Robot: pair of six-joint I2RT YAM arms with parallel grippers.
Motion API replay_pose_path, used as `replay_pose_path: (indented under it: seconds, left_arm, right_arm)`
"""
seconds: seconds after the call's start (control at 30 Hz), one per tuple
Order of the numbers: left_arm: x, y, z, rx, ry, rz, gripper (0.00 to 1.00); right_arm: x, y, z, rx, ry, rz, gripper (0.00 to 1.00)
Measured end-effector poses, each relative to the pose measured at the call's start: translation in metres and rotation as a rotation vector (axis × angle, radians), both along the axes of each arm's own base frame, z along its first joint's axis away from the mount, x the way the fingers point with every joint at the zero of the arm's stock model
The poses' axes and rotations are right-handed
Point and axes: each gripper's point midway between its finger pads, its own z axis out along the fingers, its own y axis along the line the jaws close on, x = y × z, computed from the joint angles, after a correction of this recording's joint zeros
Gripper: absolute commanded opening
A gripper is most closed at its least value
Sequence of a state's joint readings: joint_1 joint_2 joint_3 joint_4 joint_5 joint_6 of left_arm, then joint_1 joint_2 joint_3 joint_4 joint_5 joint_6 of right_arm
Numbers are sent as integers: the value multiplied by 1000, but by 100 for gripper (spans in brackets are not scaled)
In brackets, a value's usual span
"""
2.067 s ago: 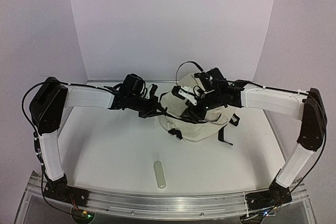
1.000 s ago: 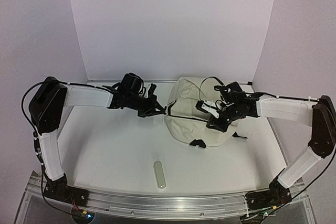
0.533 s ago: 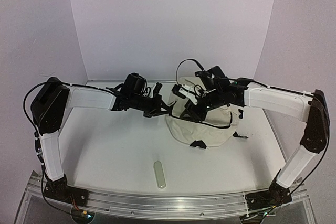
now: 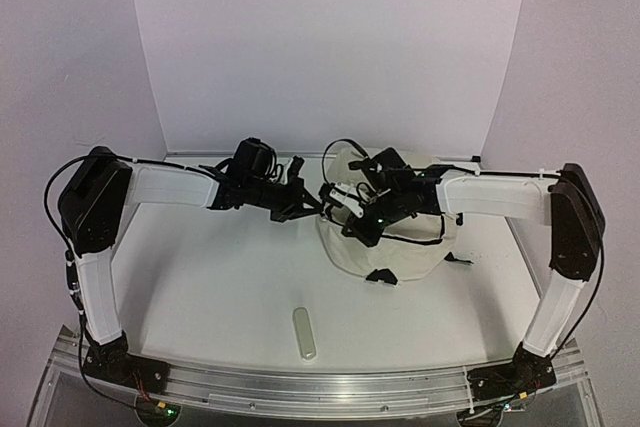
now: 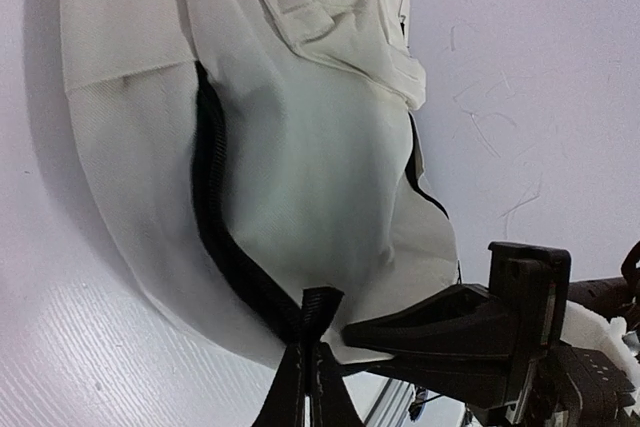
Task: Pack the student bag
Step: Zip the student bag at the center of the board.
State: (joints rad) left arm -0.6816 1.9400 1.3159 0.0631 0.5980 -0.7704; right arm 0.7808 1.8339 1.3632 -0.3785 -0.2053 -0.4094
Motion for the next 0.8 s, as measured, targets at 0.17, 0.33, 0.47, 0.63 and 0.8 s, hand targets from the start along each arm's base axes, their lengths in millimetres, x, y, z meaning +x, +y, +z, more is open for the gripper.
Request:
replay_pose_path:
  seconds: [0.17, 0.33, 0.47, 0.63, 0.8]
  left_arm:
    - [2, -7, -12, -3, 30, -28, 0]
    - [1, -26, -20, -22, 50, -88, 0]
    - [-2, -36, -19, -45, 59, -132, 0]
    - [4, -37, -16, -74, 41, -130, 0]
    - [-2, -43, -10, -105, 14, -152, 0]
  right_arm:
    - [-14, -14, 10, 19, -45, 19, 0]
    - [-29, -33, 3, -14, -77, 52, 1]
    - [-36, -46, 2, -40, -110, 66, 28]
    - [-43, -55, -2, -73, -77, 56, 53]
    - [-33, -41, 18, -23, -52, 5, 50]
